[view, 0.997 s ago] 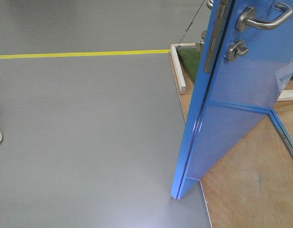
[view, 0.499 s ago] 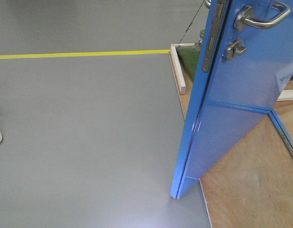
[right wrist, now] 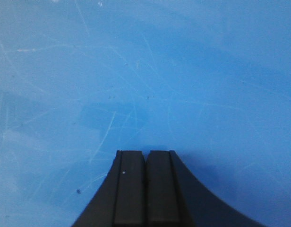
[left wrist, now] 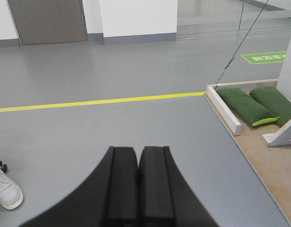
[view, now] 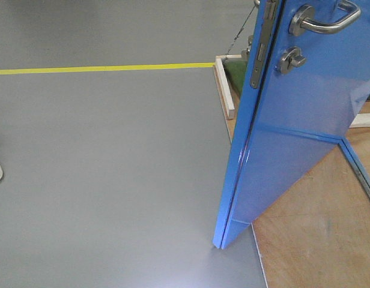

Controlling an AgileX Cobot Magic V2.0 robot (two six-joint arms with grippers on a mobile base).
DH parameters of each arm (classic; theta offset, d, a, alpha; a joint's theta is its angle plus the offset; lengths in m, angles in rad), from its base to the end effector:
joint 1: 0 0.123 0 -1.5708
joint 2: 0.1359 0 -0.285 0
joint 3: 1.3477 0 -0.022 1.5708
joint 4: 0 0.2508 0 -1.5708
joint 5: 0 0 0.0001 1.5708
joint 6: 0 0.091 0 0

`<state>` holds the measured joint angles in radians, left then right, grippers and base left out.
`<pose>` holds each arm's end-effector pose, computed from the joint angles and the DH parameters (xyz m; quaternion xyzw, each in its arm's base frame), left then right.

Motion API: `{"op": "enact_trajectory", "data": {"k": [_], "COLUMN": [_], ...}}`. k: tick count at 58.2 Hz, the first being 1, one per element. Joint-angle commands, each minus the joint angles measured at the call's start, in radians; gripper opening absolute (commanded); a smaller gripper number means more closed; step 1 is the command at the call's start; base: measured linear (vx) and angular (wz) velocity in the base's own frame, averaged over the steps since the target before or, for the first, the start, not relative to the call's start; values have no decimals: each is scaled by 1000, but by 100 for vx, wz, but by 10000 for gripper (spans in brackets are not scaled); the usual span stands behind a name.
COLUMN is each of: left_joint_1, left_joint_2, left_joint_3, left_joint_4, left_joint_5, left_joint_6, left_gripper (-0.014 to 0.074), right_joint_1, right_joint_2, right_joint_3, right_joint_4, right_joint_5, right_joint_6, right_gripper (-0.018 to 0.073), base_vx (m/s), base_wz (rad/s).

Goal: Move to blue door and open it

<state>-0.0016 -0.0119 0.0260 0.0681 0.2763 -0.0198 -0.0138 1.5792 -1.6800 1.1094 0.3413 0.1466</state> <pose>0.0548 0.0016 0.1801 0.0125 0.7749 0.0211 0.6316 0.3703 0.0222 0.4762 0.3129 0.6223 0.4926 0.5218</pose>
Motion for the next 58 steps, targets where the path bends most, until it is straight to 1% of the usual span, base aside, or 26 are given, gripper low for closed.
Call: {"op": "enact_trajectory", "data": {"k": [1, 58], "left_joint_1": [-7, -7], "left_joint_2": [-12, -12], "left_joint_3": [-26, -26], "left_joint_4": [-2, -2], "left_joint_5": [-85, -85], "left_joint_6": [-7, -7], "left_gripper": [73, 73], "right_joint_1": [5, 5], "right_joint_2": [-33, -33], "right_joint_3": [-32, -32], "right_joint_4": [23, 16], "right_joint_5": [-10, -12], "right_joint_6": [-10, -10], "right_gripper": [12, 12], "base_vx": [0, 0], "base_wz": [0, 0]}}
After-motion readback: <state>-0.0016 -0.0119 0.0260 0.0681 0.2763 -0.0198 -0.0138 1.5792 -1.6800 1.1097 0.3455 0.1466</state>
